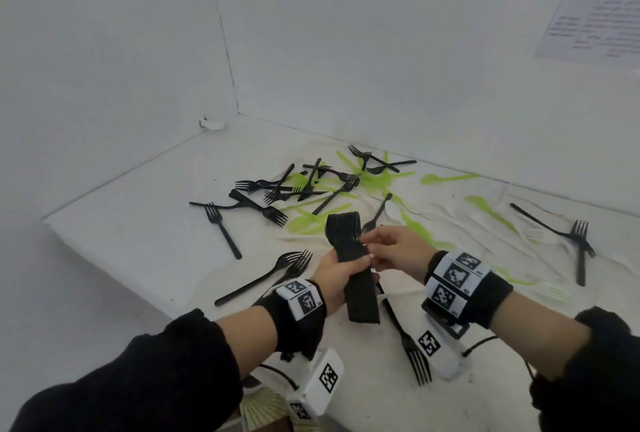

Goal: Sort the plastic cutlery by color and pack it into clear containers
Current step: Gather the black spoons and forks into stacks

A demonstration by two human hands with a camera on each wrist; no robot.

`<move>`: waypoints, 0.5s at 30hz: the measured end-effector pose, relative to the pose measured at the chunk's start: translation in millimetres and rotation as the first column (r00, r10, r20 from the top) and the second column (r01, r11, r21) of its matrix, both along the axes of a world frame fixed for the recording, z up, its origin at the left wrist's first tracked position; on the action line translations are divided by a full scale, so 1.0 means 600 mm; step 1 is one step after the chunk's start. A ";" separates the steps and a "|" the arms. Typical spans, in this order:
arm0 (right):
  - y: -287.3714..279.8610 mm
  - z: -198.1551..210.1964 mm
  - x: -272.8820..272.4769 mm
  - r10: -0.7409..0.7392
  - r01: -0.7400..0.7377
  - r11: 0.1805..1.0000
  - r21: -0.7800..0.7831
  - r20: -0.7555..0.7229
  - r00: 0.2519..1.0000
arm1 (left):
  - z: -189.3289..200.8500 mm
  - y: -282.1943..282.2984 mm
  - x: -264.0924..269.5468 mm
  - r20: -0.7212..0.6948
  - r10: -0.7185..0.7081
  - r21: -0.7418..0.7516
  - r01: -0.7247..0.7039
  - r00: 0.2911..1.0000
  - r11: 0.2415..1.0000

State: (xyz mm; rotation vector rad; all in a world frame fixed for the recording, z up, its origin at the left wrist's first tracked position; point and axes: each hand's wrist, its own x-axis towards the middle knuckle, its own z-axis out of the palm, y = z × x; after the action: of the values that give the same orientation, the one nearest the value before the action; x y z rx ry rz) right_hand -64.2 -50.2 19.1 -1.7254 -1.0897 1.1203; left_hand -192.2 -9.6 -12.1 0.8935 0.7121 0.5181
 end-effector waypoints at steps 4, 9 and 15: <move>0.000 0.027 0.016 0.118 -0.114 0.992 -0.055 0.084 0.989 | 0.017 -0.004 -0.004 -0.052 0.081 0.045 -0.079 0.995 0.996; 0.004 0.020 0.066 0.135 -0.042 0.986 -0.160 0.631 0.764 | 0.022 0.005 -0.029 -0.112 0.187 0.062 -0.181 0.976 0.981; 0.031 -0.007 0.107 0.338 0.086 0.911 -0.403 0.851 0.401 | 0.017 0.014 -0.057 -0.162 0.248 0.052 -0.242 0.955 0.969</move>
State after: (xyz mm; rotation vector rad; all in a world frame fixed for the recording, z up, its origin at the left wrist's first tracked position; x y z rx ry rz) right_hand -0.2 -31.5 15.1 -2.7715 -1.7547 0.3499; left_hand -226.2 -1.0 -1.9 0.8905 0.9781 0.6817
